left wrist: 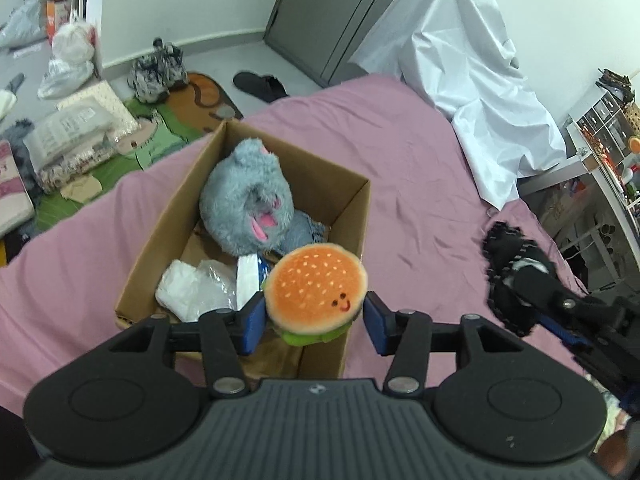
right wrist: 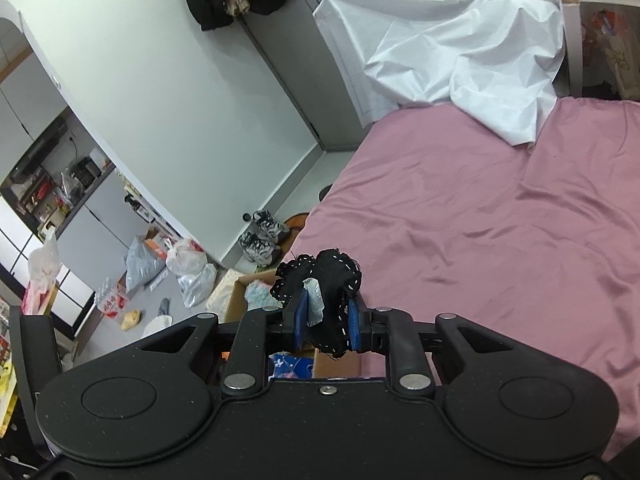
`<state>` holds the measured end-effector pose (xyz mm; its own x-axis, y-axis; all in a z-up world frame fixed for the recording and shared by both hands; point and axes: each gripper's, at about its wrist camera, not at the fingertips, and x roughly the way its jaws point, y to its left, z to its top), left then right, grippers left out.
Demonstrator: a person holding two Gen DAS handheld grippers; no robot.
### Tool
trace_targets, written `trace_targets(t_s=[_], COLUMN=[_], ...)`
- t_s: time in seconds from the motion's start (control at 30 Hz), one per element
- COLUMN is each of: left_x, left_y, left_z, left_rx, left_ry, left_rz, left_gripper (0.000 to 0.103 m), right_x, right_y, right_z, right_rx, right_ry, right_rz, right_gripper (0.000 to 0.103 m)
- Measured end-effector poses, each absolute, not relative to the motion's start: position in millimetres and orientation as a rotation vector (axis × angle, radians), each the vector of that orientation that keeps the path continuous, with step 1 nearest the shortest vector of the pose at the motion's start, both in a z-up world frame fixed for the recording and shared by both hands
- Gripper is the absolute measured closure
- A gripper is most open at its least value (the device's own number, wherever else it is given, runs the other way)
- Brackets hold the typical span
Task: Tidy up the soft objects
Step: 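Carry the hamburger plush over the box with the left tool while the right tool carries the pouch, then open the left tool to drop the hamburger while the right tool drops the pouch into the box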
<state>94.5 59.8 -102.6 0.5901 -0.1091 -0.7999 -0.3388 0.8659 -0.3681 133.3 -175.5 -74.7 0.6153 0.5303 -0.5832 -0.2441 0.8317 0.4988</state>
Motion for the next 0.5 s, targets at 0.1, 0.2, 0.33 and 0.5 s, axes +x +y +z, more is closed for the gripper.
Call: trace_targets(t_s=[0.1,0.2,0.33,0.5], left_x=[92.6,88.8,88.3,90.0], left_y=[67.6,77.9,92.4,103.8], left_z=[-104.7,-103.5,-103.3,-106.8], left_rx=[-0.549,-0.583,-0.641,-0.671], left_ry=[0.936,0.908,0.888,0.887], left_rz=[0.164,0.176,0.204,0.237], left_gripper=[0.031,0.029,0.028,0.026], right_x=[134.7,137.8,141.9,146.7], right_y=[-163.3,-152.5,-139.8,-121.6], right_z=[-79.1,-83.7,-89.0,-94.0], right_rx=[0.384,0.379,0.374,0.361], right_ry=[0.806,0.821,0.839,0.859], right_rz=[0.462,0.462,0.469,0.493], right_gripper=[0.082,0.081,0.081,0.078])
